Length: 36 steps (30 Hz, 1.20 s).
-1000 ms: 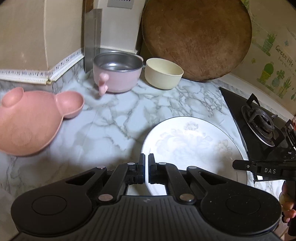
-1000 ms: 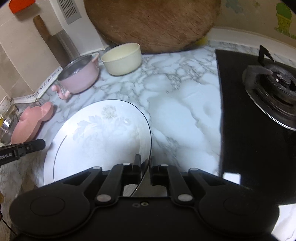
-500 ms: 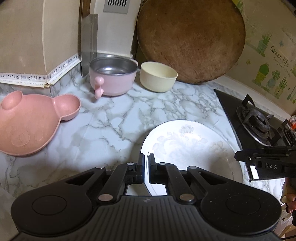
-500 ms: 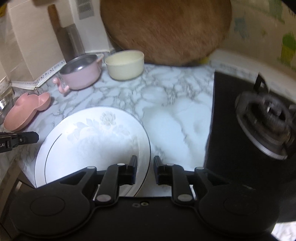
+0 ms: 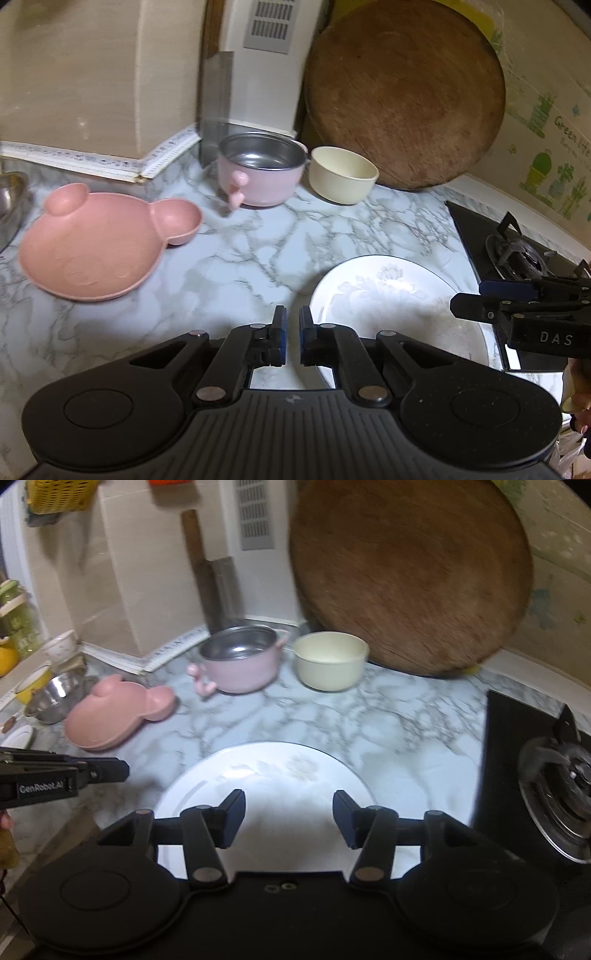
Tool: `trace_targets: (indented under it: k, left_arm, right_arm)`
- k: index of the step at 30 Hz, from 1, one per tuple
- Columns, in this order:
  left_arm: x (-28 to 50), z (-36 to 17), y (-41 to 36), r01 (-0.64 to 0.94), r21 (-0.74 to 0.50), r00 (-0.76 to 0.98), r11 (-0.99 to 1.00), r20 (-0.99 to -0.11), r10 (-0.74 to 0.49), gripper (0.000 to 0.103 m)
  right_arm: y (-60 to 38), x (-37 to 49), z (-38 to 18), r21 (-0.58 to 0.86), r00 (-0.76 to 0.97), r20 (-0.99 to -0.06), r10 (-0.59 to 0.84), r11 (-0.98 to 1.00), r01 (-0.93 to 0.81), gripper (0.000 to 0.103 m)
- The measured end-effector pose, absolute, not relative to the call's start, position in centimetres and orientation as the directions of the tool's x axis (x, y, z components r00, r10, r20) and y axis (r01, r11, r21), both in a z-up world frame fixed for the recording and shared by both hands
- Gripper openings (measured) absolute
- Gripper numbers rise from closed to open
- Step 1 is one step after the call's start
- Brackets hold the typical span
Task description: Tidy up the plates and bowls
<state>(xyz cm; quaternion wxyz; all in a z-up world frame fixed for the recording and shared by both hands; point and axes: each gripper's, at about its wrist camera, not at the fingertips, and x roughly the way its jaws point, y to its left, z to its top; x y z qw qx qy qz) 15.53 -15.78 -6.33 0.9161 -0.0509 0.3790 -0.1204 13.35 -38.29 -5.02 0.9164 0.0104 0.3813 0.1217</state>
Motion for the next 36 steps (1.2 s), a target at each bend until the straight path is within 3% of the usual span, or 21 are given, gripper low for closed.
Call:
trace_targets:
  k: [13, 14, 16, 18, 19, 23, 30, 33, 36]
  left_arm:
    - [13.5, -5.1, -10.8, 0.101, -0.179, 0.731, 0.979, -0.654, -0.195, 0.007]
    - [13.3, -5.0, -10.1, 0.093, -0.181, 0.734, 0.979, -0.652, -0.19, 0.01]
    - [12.9, -4.8, -9.0, 0.078, -0.187, 0.742, 0.979, -0.645, -0.182, 0.027]
    - [12.3, -4.5, -7.6, 0.058, -0.191, 0.759, 0.98, -0.629, -0.167, 0.072]
    - [11.9, -4.3, -6.9, 0.046, -0.192, 0.773, 0.98, -0.615, -0.157, 0.077]
    - [10.7, -3.5, -3.7, 0.005, -0.202, 0.793, 0.979, -0.596, -0.127, 0.078]
    - [9.0, -3.1, 3.0, -0.108, -0.227, 0.798, 0.968, -0.6, -0.052, 0.091]
    - [8.4, -3.0, 5.7, -0.157, -0.201, 0.8, 0.967, -0.601, 0.005, 0.099]
    - [8.0, -3.0, 8.1, -0.203, -0.167, 0.802, 0.965, -0.594, 0.065, 0.1]
  right_arm:
    - [-32.2, 12.8, -2.5, 0.105, 0.703, -0.633, 0.326, 0.935, -0.339, 0.081]
    - [-31.5, 12.8, -2.3, 0.103, 0.704, -0.628, 0.332, 0.932, -0.348, 0.083]
    - [-30.1, 12.8, -2.0, 0.096, 0.704, -0.623, 0.342, 0.926, -0.365, 0.084]
    - [-28.7, 12.9, -1.7, 0.097, 0.699, -0.62, 0.357, 0.919, -0.383, 0.085]
    - [-28.0, 12.9, -1.5, 0.099, 0.696, -0.618, 0.366, 0.914, -0.393, 0.086]
    - [-24.8, 13.0, -0.9, 0.095, 0.686, -0.606, 0.403, 0.893, -0.441, 0.091]
    - [-18.3, 13.4, -0.2, 0.078, 0.663, -0.594, 0.455, 0.853, -0.516, 0.1]
    - [-15.5, 13.9, -0.2, 0.087, 0.643, -0.6, 0.476, 0.838, -0.539, 0.101]
    - [-12.8, 14.4, -0.4, 0.106, 0.624, -0.601, 0.5, 0.823, -0.558, 0.102]
